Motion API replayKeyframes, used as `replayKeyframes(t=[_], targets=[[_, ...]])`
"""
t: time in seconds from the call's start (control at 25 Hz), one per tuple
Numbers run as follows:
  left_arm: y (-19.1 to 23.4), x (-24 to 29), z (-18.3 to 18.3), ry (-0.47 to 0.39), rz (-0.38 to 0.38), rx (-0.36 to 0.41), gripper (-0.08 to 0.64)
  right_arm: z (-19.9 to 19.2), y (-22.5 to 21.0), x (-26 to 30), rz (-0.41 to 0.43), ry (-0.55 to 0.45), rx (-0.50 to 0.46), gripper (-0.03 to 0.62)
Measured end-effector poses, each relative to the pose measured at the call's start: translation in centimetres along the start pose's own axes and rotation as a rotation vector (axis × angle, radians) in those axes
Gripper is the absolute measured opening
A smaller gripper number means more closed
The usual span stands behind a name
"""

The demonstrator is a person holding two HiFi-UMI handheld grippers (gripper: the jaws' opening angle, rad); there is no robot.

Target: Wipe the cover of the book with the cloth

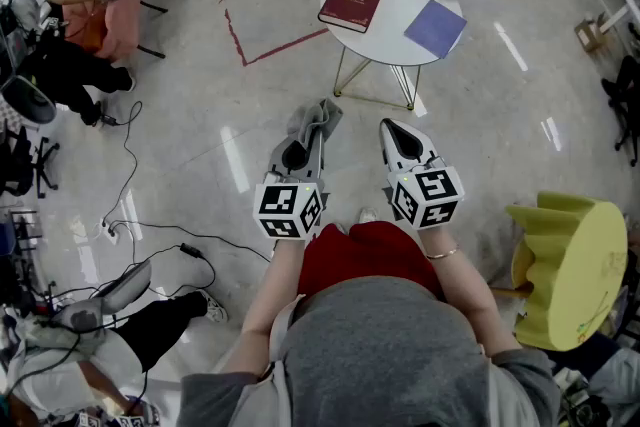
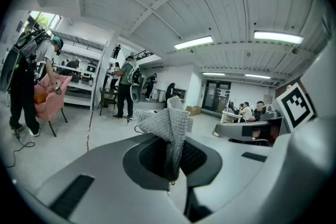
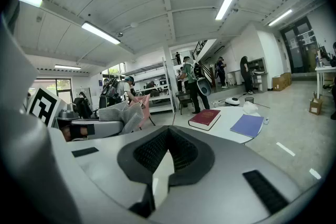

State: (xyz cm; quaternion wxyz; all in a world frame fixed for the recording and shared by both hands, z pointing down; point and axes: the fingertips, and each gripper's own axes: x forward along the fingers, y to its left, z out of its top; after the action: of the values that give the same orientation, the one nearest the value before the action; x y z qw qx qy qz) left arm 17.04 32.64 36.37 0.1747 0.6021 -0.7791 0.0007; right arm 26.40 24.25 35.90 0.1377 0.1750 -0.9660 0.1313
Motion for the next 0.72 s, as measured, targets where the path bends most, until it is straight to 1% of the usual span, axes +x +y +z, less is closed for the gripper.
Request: replayKeyframes(t=[0.2, 0.56, 0.72], targets=[[-0.1, 1.6, 0.5, -0.001, -0.003, 0.017, 0.029, 0.7, -1.2, 0.7, -0.002, -0.015, -0.001, 0.028], [-0.8, 3.1, 1.6, -0.012, -0.011, 0.025, 0.029, 1.2, -3.0, 1.1, 0.022, -0.017, 0.022, 0.029], [-1.1, 3.6, 1.6, -0.009, 0.001, 0.027, 0.029, 1.6, -4.2, 1.1, 0.018, -0.020, 0.035, 0.029]])
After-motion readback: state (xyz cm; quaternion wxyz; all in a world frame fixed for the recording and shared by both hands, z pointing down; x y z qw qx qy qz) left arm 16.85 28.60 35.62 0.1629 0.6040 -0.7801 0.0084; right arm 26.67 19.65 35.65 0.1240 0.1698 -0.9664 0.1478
